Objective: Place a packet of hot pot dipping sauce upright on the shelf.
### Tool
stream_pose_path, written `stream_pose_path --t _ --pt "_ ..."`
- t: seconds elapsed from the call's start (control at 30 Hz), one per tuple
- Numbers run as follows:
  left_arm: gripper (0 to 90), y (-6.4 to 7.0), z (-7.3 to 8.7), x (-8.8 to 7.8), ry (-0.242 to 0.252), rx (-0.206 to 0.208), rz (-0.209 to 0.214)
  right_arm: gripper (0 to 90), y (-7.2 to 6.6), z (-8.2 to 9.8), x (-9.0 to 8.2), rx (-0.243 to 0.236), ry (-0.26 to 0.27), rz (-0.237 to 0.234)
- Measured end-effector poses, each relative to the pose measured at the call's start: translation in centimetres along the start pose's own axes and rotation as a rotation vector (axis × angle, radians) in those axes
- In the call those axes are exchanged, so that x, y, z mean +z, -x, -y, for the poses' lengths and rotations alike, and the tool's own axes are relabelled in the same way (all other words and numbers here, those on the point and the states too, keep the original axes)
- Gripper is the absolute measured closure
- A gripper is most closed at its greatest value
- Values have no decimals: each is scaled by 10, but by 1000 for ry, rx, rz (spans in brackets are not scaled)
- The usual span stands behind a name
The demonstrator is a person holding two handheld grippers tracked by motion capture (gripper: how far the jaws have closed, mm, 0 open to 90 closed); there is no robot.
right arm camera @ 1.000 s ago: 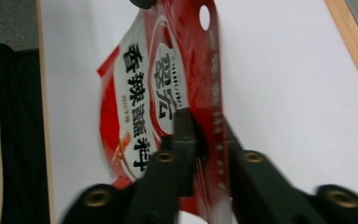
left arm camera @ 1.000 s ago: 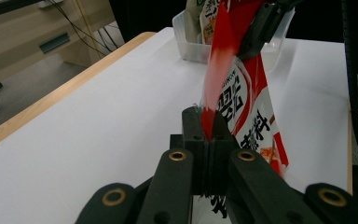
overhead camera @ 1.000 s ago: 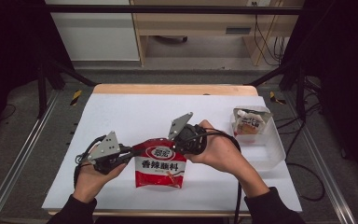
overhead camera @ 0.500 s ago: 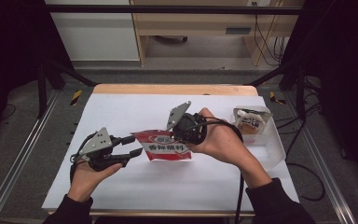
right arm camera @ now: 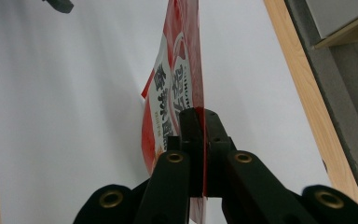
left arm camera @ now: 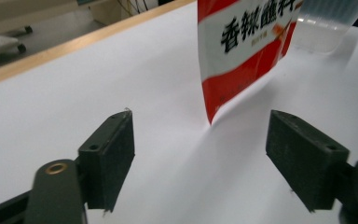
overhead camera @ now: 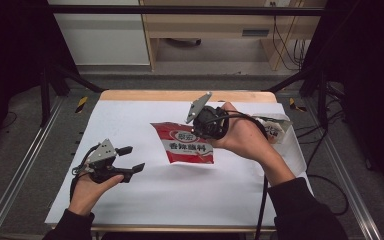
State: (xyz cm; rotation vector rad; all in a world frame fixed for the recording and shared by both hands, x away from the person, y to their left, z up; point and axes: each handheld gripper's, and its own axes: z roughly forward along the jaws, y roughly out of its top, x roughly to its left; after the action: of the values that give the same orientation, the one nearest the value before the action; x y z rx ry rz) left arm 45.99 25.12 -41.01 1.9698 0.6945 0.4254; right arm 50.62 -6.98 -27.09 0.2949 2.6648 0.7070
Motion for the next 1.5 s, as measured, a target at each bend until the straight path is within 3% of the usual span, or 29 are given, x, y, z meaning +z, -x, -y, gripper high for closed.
stream_pose_path --t 0.3,0.53,0.77,1.5 --pt "144 -7 15 6 -38 -26 0 900 9 -1 -9 10 -30 16" --pt "101 -17 28 10 -66 -71 -33 900 16 3 -23 22 -36 29" --pt "99 -19 30 11 -81 -61 -60 900 18 6 -36 30 -36 46" --pt "96 -21 34 10 -87 -71 -66 900 20 35 -93 83 39 119"
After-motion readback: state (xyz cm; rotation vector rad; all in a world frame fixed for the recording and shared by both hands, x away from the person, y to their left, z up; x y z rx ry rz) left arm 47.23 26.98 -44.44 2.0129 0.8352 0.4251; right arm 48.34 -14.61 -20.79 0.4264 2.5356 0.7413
